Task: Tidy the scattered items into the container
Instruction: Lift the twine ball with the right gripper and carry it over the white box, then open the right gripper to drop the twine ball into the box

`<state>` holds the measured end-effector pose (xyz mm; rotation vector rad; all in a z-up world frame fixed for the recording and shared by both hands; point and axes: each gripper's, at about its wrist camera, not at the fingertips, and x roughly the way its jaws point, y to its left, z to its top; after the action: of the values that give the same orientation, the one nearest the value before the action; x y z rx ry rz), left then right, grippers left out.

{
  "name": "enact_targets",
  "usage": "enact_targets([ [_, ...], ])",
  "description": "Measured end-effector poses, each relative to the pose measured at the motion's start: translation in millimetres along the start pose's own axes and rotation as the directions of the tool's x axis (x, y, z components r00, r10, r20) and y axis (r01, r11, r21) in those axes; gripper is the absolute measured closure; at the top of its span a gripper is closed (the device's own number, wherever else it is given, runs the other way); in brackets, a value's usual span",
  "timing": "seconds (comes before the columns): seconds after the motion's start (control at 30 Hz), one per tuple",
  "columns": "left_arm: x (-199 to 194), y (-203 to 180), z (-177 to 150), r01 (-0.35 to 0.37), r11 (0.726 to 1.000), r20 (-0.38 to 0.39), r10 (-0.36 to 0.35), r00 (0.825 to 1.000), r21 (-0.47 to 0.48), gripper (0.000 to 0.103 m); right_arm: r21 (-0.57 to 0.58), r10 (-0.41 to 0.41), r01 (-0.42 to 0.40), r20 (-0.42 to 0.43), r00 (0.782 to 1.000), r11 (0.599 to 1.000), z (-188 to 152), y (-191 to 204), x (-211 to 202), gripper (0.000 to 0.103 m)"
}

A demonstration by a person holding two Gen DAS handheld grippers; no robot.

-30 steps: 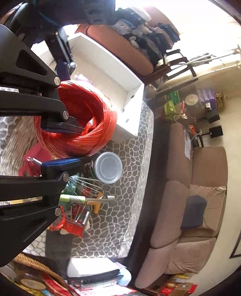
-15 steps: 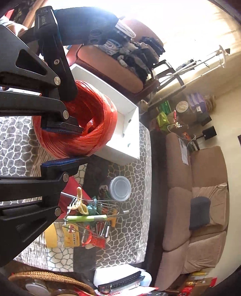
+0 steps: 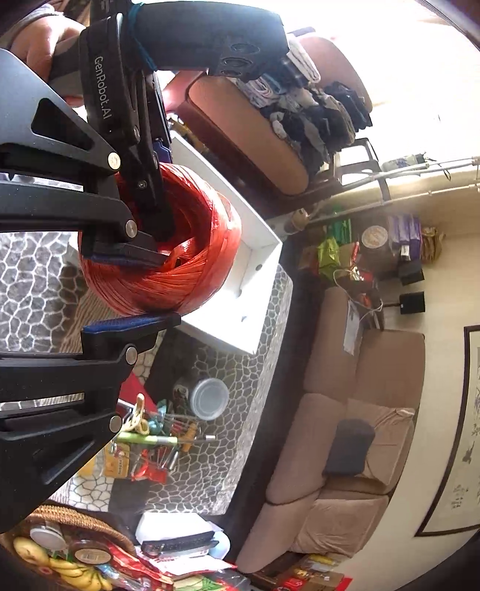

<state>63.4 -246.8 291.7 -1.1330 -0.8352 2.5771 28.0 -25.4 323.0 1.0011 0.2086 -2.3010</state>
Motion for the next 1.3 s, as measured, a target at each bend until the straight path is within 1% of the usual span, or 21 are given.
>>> enact_targets([
  [0.13,-21,37,8,-0.080,0.997,-0.013,0.080,0.997,0.004,0.051,0.013,0.078,-0.078,-0.017,0.997,0.997,7,29,27,0.081],
  [0.33,-19,118,8,-0.171,0.983,-0.059,0.167,0.984,-0.064,0.051,0.048,0.195,-0.191,-0.093,0.976,0.980,14,72,100,0.081],
  [0.5,-9,179,4,-0.240,0.964,-0.114,0.227,0.967,-0.116,0.052,0.080,0.264,-0.254,-0.172,0.949,0.964,9,102,170,0.081],
  [0.63,6,214,-5,-0.281,0.951,-0.164,0.259,0.952,-0.126,0.052,0.129,0.313,-0.290,-0.229,0.922,0.948,0,113,218,0.081],
  [0.77,22,234,-9,-0.314,0.943,-0.201,0.289,0.936,-0.111,0.052,0.161,0.325,-0.289,-0.292,0.900,0.944,-12,118,257,0.081],
  [0.83,26,237,-9,-0.325,0.941,-0.206,0.300,0.931,-0.098,0.052,0.160,0.310,-0.272,-0.316,0.897,0.949,-17,119,272,0.081],
  [0.97,28,242,-4,-0.315,0.943,-0.196,0.290,0.937,-0.109,0.052,0.173,0.303,-0.255,-0.368,0.879,0.951,-27,119,300,0.081],
  [1.07,24,250,1,-0.301,0.945,-0.187,0.275,0.943,-0.127,0.052,0.162,0.289,-0.244,-0.398,0.871,0.956,-32,123,314,0.081],
  [1.3,11,256,1,-0.281,0.949,-0.170,0.256,0.951,-0.142,0.051,0.150,0.276,-0.233,-0.415,0.867,0.961,-29,139,330,0.081],
])
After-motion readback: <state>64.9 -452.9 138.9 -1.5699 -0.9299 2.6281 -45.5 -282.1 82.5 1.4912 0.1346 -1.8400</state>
